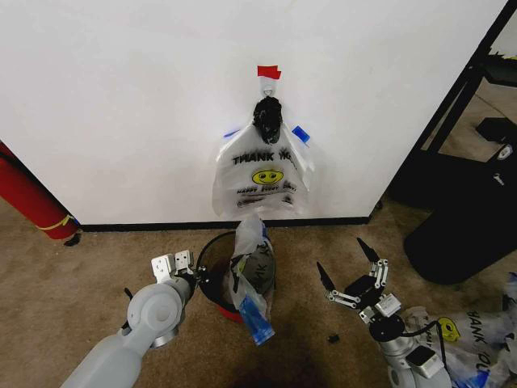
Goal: Pick up the garbage bag from the wall and place it over the trash bin.
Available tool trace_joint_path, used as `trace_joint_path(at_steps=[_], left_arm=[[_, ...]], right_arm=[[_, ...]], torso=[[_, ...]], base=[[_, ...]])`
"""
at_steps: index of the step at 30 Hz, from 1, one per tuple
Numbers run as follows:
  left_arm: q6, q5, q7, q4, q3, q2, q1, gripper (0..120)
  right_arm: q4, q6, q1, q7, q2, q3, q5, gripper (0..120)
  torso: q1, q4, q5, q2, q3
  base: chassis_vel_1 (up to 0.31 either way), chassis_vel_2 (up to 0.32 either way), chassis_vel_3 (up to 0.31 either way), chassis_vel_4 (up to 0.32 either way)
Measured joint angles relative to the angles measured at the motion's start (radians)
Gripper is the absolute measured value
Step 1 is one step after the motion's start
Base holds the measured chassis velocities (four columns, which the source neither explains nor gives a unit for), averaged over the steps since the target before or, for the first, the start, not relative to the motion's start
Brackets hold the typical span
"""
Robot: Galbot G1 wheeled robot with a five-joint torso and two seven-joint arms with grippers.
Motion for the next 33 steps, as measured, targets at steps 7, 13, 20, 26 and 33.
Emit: trace_joint_path(at_steps=[7,13,20,26,33], left_arm=[[-0.021,0.069,0.032,-0.026,0.000,0.015,0.003,23],[-0.073,0.234,0.120,-0.050,-0.004,0.062,-0.006,43],[-0.171,0.588,0.435,-0.181,0.024,0.149,0.004,70],[0.016,0.619,0.611,-0.318,0.093,0.190,-0.068,90],[0.188,0.690,0.682,-0.262,0.282,0.203,-0.261,100]], right_arm=[[-0.029,-0.009,0.022,0.003,0.033,-0.009,-0.019,100],[-0.043,-0.012,0.021,0.009,0.048,-0.014,-0.034,100],[-0.057,-0.020,0.011,0.031,0.049,-0.017,-0.053,100],[-0.093,-0.037,0.022,0.070,0.065,-0.034,-0.096,100],[-0.109,-0.046,0.043,0.125,0.110,-0.032,-0.173,100]], torso=[[0.000,0.0001,0.0000,0.000,0.000],[0.000,0.0002,0.0000,0.000,0.000],[0.000,0.0001,0.0002,0.000,0.000],[0.000,0.0000,0.0003,0.000,0.000],[0.000,0.0000,0.0001,0.000,0.000]], base=[[0.000,0.000,0.000,0.000],[0.000,0.000,0.000,0.000],[0.000,0.000,0.000,0.000],[0.000,0.000,0.000,0.000],[0.000,0.000,0.000,0.000]])
